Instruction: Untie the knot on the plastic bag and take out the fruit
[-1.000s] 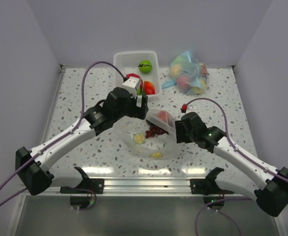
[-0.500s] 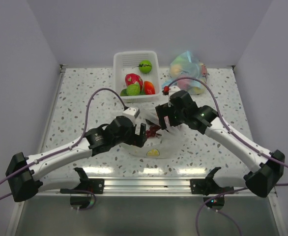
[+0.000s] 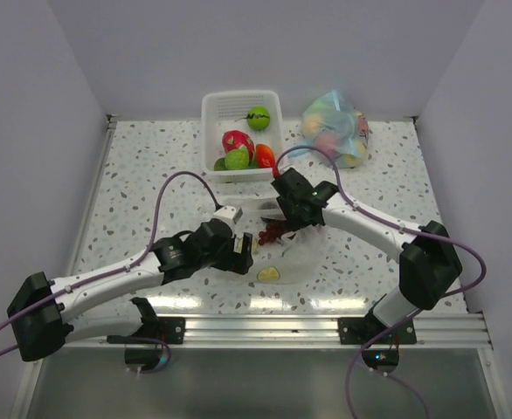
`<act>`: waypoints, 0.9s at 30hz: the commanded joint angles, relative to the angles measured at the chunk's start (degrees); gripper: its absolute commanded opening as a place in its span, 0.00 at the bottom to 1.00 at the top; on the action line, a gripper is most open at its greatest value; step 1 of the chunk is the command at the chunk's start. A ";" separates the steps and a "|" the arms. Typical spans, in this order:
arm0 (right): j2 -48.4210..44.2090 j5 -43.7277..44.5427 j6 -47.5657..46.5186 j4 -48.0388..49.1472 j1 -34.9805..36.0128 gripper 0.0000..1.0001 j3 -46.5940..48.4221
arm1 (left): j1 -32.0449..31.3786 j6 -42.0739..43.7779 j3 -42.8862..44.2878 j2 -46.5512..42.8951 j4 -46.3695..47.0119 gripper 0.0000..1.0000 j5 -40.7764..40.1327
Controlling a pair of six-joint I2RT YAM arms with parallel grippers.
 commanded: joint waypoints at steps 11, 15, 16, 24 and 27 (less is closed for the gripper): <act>-3.84 -10.61 -2.72 -1.51 6.06 0.00 13.10 | -0.30 -2.12 -4.19 0.03 2.70 1.00 -0.53; -3.40 -13.08 -1.49 -2.30 12.05 0.00 17.77 | -0.30 -2.47 -4.45 0.21 3.14 1.00 -0.70; -3.57 -13.51 -0.79 -1.78 13.19 0.00 17.52 | -0.30 -2.65 -4.54 0.30 3.14 1.00 -0.96; -7.26 -10.88 4.39 5.60 9.43 0.00 3.91 | -0.21 -3.44 -4.63 -0.67 2.26 1.00 -1.93; -8.66 -11.85 7.12 9.20 6.44 0.00 -1.02 | -0.21 -3.96 -4.54 -1.72 1.91 1.00 -2.81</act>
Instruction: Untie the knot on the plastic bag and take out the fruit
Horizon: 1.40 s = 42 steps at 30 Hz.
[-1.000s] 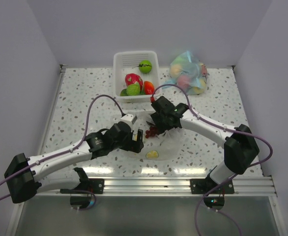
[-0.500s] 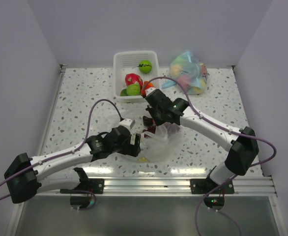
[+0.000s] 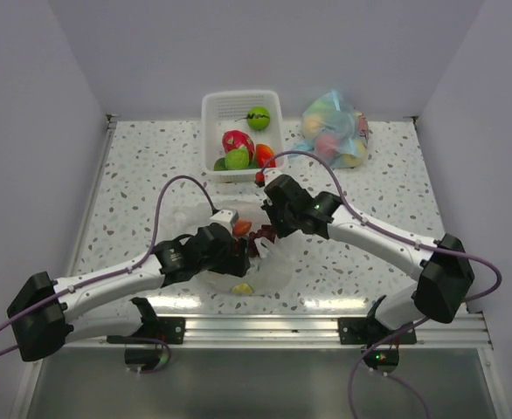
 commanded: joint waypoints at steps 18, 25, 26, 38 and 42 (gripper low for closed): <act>-4.77 -5.80 12.43 16.23 -2.47 0.00 -13.50 | -0.30 -7.38 9.95 6.36 -2.15 0.87 -20.47; -4.51 -5.45 14.10 17.98 -0.27 0.00 -14.38 | 0.22 -7.74 13.39 11.63 -2.94 0.85 -28.47; -4.51 -5.62 14.37 18.24 -0.09 0.00 -14.64 | 0.49 -7.56 13.56 12.07 -3.03 0.85 -28.83; -6.17 -4.74 18.76 21.67 0.18 0.00 -19.82 | 7.43 -5.46 10.23 18.23 4.16 0.90 -25.50; -6.70 -5.36 19.20 22.38 0.18 0.00 -21.84 | 9.27 -3.96 10.13 21.73 5.76 0.91 -24.44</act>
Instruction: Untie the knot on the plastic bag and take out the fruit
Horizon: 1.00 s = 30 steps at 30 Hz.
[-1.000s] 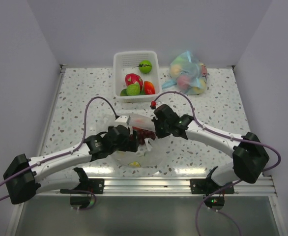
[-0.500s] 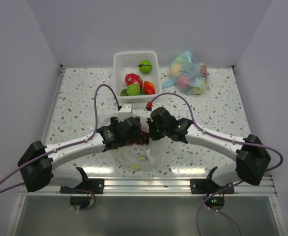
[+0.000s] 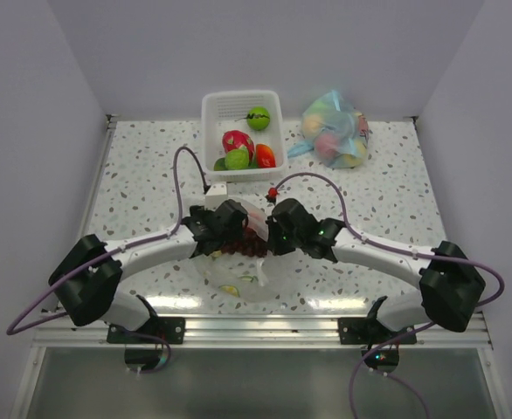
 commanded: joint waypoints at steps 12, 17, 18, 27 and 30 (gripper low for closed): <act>-1.76 -1.85 1.63 3.74 0.28 0.00 -3.24 | 2.46 2.94 -2.97 6.53 18.77 0.93 -0.17; -1.85 -1.85 1.37 3.74 0.37 0.00 -3.68 | 2.47 3.29 -4.11 7.85 23.17 0.87 -1.23; -1.85 -1.77 1.37 3.66 0.29 0.00 -3.94 | 2.47 3.29 -4.03 8.63 22.99 0.85 -1.23; -2.46 0.96 1.10 2.95 0.37 0.00 -3.77 | 2.47 5.39 -4.81 2.95 18.60 0.36 0.70; -2.47 2.54 1.02 2.52 0.37 0.00 -3.42 | 2.46 6.36 -6.75 -1.27 17.46 0.30 3.33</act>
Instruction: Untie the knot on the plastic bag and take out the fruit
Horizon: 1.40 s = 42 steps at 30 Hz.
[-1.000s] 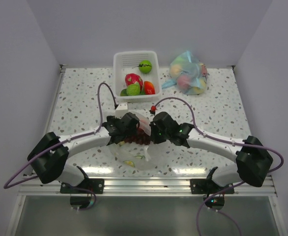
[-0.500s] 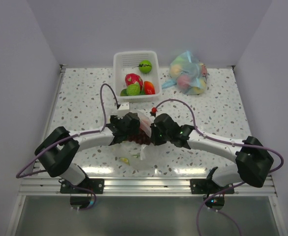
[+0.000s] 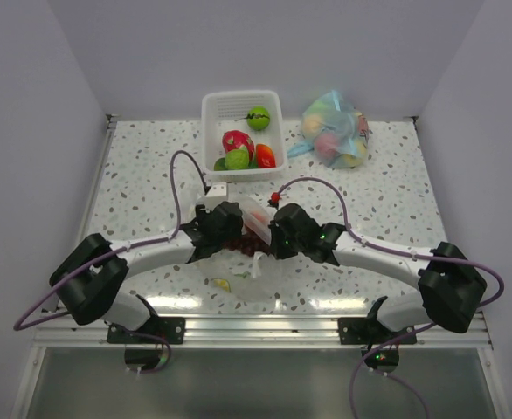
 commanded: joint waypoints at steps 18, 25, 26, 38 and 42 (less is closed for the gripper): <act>0.48 13.44 1.66 -6.26 -4.80 0.00 6.85 | -3.61 7.59 -1.60 -23.12 -15.87 0.29 25.42; -0.05 13.44 1.04 -7.50 -8.94 0.00 6.15 | -4.23 9.70 -0.10 -28.14 -19.47 0.30 32.11; -0.05 13.44 0.87 -7.41 -8.94 0.00 5.97 | -4.23 10.31 0.34 -28.75 -20.17 0.30 32.55; -5.23 10.98 2.09 -5.12 -8.94 0.00 -3.69 | -3.79 14.98 19.57 -27.89 -22.56 0.29 30.03; -7.69 9.84 2.10 -5.47 -8.94 0.00 -6.24 | -1.16 16.56 28.08 -22.62 -21.41 0.28 24.13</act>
